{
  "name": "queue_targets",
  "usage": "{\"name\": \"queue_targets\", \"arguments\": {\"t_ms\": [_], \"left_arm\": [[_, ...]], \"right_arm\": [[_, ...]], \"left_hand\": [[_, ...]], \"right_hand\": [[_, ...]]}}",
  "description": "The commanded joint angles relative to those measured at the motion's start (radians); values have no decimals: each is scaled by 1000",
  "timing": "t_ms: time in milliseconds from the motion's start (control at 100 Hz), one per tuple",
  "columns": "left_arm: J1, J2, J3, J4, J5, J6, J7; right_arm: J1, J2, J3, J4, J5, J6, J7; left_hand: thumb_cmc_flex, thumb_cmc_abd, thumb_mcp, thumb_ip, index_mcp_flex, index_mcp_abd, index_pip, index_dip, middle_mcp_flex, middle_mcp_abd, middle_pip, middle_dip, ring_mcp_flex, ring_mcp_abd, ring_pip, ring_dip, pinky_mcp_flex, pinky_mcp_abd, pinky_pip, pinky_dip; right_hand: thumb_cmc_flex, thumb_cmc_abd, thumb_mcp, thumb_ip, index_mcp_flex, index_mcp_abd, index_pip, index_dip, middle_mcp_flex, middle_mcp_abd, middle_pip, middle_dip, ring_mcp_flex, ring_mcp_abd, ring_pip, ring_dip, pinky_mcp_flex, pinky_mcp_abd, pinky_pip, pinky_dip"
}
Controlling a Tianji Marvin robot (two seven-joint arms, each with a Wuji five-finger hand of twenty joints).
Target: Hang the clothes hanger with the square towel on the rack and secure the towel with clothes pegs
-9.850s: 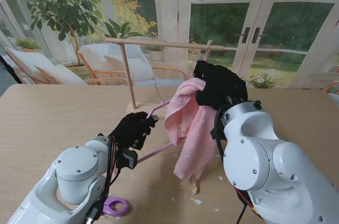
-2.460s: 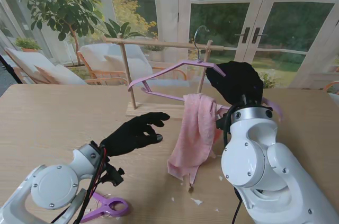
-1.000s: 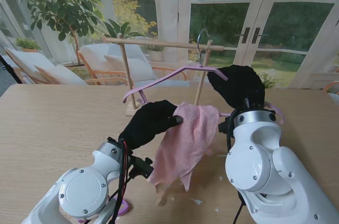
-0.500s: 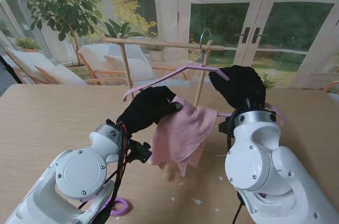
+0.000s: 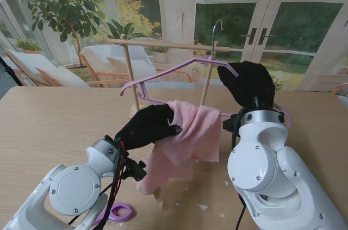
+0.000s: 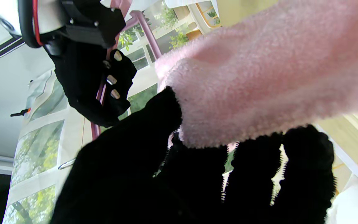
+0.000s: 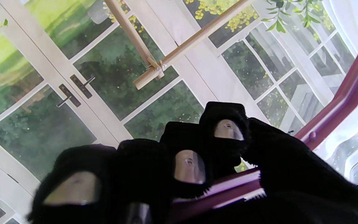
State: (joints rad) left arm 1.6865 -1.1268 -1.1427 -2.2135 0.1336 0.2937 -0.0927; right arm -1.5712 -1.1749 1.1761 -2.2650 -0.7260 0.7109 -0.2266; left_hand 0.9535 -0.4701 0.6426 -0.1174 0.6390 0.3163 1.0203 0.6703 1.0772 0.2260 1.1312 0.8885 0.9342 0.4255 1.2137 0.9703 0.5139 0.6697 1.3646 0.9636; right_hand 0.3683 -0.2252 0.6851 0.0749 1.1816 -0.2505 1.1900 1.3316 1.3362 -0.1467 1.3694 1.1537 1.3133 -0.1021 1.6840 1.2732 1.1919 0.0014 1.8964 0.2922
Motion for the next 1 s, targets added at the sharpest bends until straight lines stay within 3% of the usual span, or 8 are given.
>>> {"name": "queue_targets", "arguments": {"t_ms": [0, 190, 310, 480, 580, 710, 810, 990], "left_arm": [[13, 2, 12, 8, -5, -8, -17], [-2, -2, 43, 52, -52, -44, -16], [-3, 13, 29, 70, -81, -83, -78], [3, 22, -12, 76, -75, -84, -111], [2, 26, -29, 81, -56, -83, -127], [-2, 33, -46, 91, -45, -82, -155], [-6, 36, -55, 102, -28, -78, -164], [-31, 19, -38, 141, -6, -50, -97]], "right_arm": [[4, -18, -4, -6, 12, 5, 5], [11, -24, -9, -13, 42, 8, -3], [7, -23, -4, -22, 45, 9, 1], [-4, -20, 7, -32, 44, 6, 6], [-8, -21, 10, -36, 49, 3, 7], [-12, -19, 10, -42, 49, -2, 12], [-16, -18, 12, -49, 49, -6, 15], [-21, -17, 9, -59, 55, -16, 18]], "left_hand": [[-7, -30, 15, -32, -28, -1, 42, 13, 38, -56, 58, 17, 22, -11, 28, 12, 18, 9, 59, 15], [10, -16, -1, -32, -53, -21, -74, -63, -7, -59, 29, 10, -47, 14, -12, 9, -56, -4, 19, 2], [-80, 20, 54, -31, -44, -228, -485, -236, -274, 10, -366, 82, -357, 22, -284, 2, -324, -97, -103, -80], [-61, 58, 97, -3, -38, -300, -594, -289, -544, 8, -492, 21, -592, -32, -415, -4, -508, -183, -208, -126], [53, 62, 93, -6, -34, -322, -614, -303, -586, -2, -547, -5, -637, -47, -472, -20, -536, -200, -254, -126], [95, 91, 151, 40, -96, -328, -654, -350, -656, -21, -568, -157, -668, -64, -505, -29, -552, -218, -296, -115], [146, 111, 164, 48, -114, -325, -660, -362, -674, -25, -582, -206, -680, -69, -518, -33, -559, -223, -306, -114], [214, 104, 189, -4, -58, -368, -608, -360, -671, -16, -577, -238, -657, -53, -552, 82, -558, -218, -312, -108]], "right_hand": [[21, 38, 12, 37, 53, 81, 23, 32, 97, 72, 58, -3, 2, -40, 160, 49, 65, -157, 198, 1030], [20, 38, 11, 36, 53, 83, 23, 31, 97, 73, 59, -4, 1, -37, 160, 50, 64, -154, 198, 1031], [21, 38, 11, 35, 53, 83, 23, 31, 97, 73, 59, -5, 1, -37, 160, 50, 64, -153, 198, 1031], [23, 38, 11, 35, 53, 83, 23, 31, 97, 73, 59, -5, 1, -37, 160, 50, 64, -152, 198, 1032], [23, 38, 10, 35, 53, 83, 23, 31, 97, 73, 59, -6, 1, -37, 160, 50, 64, -152, 198, 1032], [23, 38, 10, 35, 53, 84, 23, 31, 96, 73, 60, -6, 1, -37, 160, 50, 64, -151, 198, 1032], [23, 38, 10, 36, 53, 84, 23, 31, 96, 73, 60, -6, 1, -37, 160, 50, 64, -151, 198, 1032], [23, 38, 9, 36, 53, 84, 23, 31, 96, 73, 60, -6, 1, -37, 160, 50, 64, -151, 198, 1032]]}}
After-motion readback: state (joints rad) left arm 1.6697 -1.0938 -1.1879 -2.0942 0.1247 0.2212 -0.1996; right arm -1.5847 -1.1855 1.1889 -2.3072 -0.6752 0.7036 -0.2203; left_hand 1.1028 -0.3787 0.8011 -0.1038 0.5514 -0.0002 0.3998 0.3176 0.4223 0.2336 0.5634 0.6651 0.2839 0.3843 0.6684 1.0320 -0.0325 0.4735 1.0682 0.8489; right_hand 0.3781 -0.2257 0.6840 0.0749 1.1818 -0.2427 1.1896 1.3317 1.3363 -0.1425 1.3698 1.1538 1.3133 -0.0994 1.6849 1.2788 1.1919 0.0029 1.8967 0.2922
